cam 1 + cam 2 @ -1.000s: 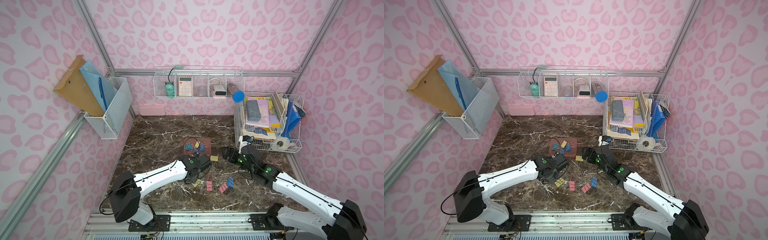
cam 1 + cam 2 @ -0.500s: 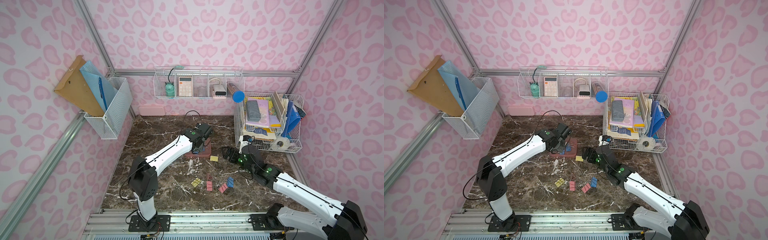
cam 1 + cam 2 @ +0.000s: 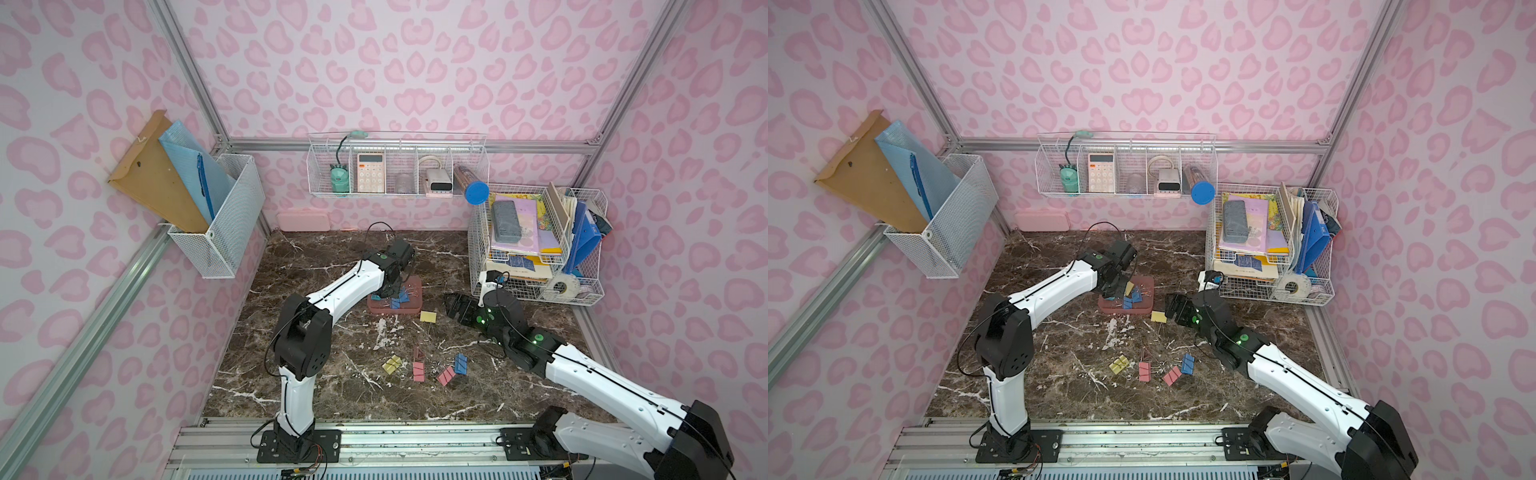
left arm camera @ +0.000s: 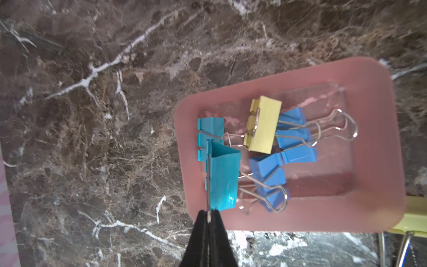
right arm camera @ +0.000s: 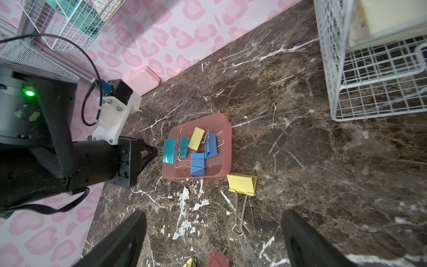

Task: Put the binder clips in the storage box
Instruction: Place the binder clip in the storage box, then pick up the binder clip at the center of the board.

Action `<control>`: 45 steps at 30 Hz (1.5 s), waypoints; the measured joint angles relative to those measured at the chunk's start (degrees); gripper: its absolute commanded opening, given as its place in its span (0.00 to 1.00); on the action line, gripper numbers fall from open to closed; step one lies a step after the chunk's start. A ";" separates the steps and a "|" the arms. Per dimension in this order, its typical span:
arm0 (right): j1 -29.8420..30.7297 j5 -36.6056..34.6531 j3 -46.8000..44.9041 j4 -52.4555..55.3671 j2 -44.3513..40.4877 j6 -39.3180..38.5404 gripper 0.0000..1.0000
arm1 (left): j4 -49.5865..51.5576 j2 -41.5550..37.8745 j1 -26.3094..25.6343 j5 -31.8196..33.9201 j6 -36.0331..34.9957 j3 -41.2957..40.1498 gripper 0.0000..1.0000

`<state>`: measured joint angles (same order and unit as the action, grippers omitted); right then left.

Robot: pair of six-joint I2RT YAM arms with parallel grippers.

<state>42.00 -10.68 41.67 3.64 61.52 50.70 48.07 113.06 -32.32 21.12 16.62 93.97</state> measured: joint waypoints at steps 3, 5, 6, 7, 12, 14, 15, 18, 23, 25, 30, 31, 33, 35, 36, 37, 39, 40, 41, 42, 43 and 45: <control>0.00 0.00 0.00 -0.02 0.00 0.00 0.94 | -0.13 0.00 0.13 0.20 1.16 -2.36 0.00; 0.00 0.02 0.00 -0.04 0.00 0.02 0.94 | -0.15 0.02 0.33 0.09 1.53 -3.28 0.00; 0.00 0.04 0.00 -0.04 0.02 0.02 0.94 | -0.15 0.02 0.33 -0.09 1.73 -3.58 0.00; 0.00 0.07 0.00 -0.04 0.04 0.02 0.94 | -0.17 0.07 0.35 -0.24 2.12 -3.76 0.00; 0.00 0.46 0.00 -0.04 0.11 0.04 0.94 | -0.22 1.38 0.44 -0.74 2.95 -3.87 0.05; 0.00 0.48 0.00 -0.02 0.04 0.04 0.94 | -0.37 1.88 0.46 -0.50 2.95 -3.78 0.14; 0.00 0.46 0.00 -0.02 -0.07 0.04 0.94 | -0.33 1.90 0.48 -0.50 2.95 -3.78 0.18; 0.00 0.46 0.00 -0.02 -0.26 0.04 0.94 | 0.04 1.79 0.48 -0.63 2.95 -3.67 0.25; 0.00 0.46 0.00 0.00 -0.26 0.02 0.94 | 1.40 -0.87 0.55 -1.51 2.97 -0.74 0.29; 0.00 0.46 0.11 -0.02 -0.24 0.02 0.94 | 1.99 -2.62 0.52 -2.45 3.13 0.85 0.30; 0.00 0.46 0.20 -0.04 -0.15 0.02 0.94 | 2.40 -9.68 -0.42 -6.60 5.03 2.14 0.28; 0.00 0.46 0.20 -0.04 -0.11 0.02 0.94 | 2.38 -11.54 -0.98 -7.85 5.92 1.46 0.27; 0.00 0.46 0.20 -0.04 -0.04 0.04 0.94 | 2.34 -15.23 -2.45 -9.84 7.34 -0.83 0.26; -0.07 0.46 0.20 -0.11 0.04 0.04 0.94 | 2.45 -19.43 -5.01 -11.39 9.22 -4.57 0.25; -0.07 0.46 0.20 -0.13 0.11 0.04 0.94 | 2.43 -21.38 -6.62 -11.85 9.97 -6.54 0.25; -0.07 0.46 0.20 -0.24 0.15 0.04 0.94 | 2.78 -23.21 -8.44 -12.52 10.82 -8.35 0.24; -0.13 0.46 0.20 -0.44 0.24 0.04 0.94 | 2.69 -26.60 -12.17 -13.27 12.57 -12.74 0.23; -0.24 0.46 0.17 -0.52 0.26 0.04 0.94 | 3.06 -27.93 -14.08 -13.86 13.64 -14.80 0.23; -0.26 0.48 0.02 -0.83 0.26 0.04 0.94 | 3.43 -29.11 -16.02 -14.08 14.88 -16.98 0.23; -0.28 0.50 -0.04 -0.90 0.28 0.04 0.94 | 3.85 -29.92 -17.51 -13.97 15.78 -18.53 0.23; -0.37 0.50 -0.15 -0.96 0.33 0.07 0.94 | 4.42 -30.71 -19.45 -13.66 16.87 -20.17 0.23; -0.37 0.50 -0.50 -1.20 0.33 0.20 0.94 | 4.98 -31.56 -23.08 -12.66 18.49 -23.04 0.23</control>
<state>41.63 -10.17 41.17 2.44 61.84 50.89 53.06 81.49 -55.40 8.47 35.11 70.94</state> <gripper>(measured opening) 0.943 0.229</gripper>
